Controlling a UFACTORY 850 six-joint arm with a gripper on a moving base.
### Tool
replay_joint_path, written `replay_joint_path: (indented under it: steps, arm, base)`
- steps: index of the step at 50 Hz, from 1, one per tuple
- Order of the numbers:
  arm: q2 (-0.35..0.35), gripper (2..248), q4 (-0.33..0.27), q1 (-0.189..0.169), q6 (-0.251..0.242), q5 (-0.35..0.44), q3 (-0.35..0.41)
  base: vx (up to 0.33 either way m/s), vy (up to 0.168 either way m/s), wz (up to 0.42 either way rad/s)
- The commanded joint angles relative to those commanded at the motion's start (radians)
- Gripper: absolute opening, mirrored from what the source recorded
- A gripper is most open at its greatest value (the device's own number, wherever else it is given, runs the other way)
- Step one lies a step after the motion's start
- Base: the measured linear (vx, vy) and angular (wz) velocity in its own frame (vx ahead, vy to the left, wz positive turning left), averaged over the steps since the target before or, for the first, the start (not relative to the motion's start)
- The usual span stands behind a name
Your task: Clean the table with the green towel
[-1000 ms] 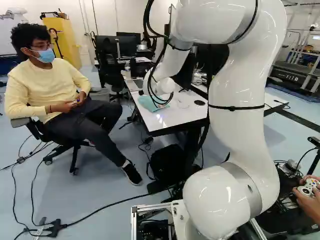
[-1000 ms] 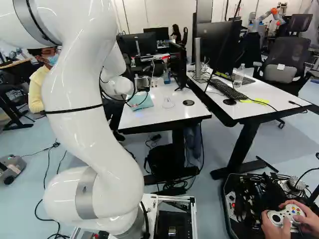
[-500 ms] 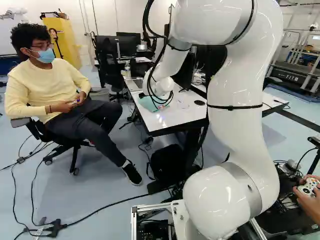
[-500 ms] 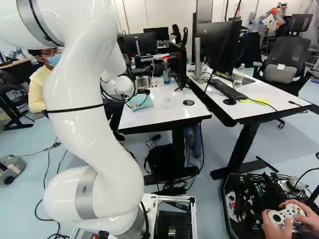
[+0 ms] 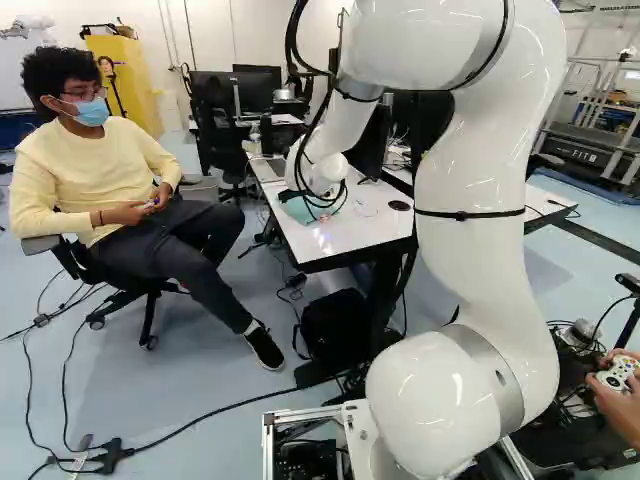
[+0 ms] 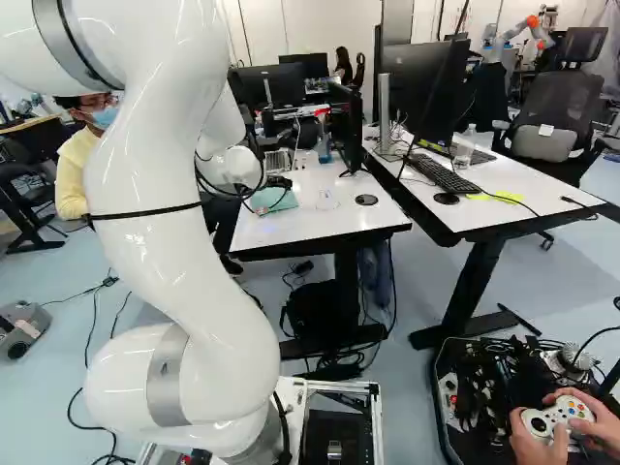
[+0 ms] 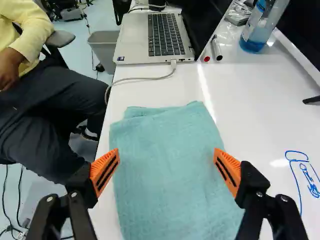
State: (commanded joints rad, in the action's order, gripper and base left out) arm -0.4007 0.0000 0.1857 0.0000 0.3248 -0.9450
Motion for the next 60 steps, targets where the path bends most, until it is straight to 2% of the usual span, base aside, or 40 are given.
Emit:
replay_joint_path:
  steps: [60]
  arm:
    - [0.0,247,0.0,0.0,0.0,-0.185,0.0]
  base:
    - [0.0,0.0,0.0]
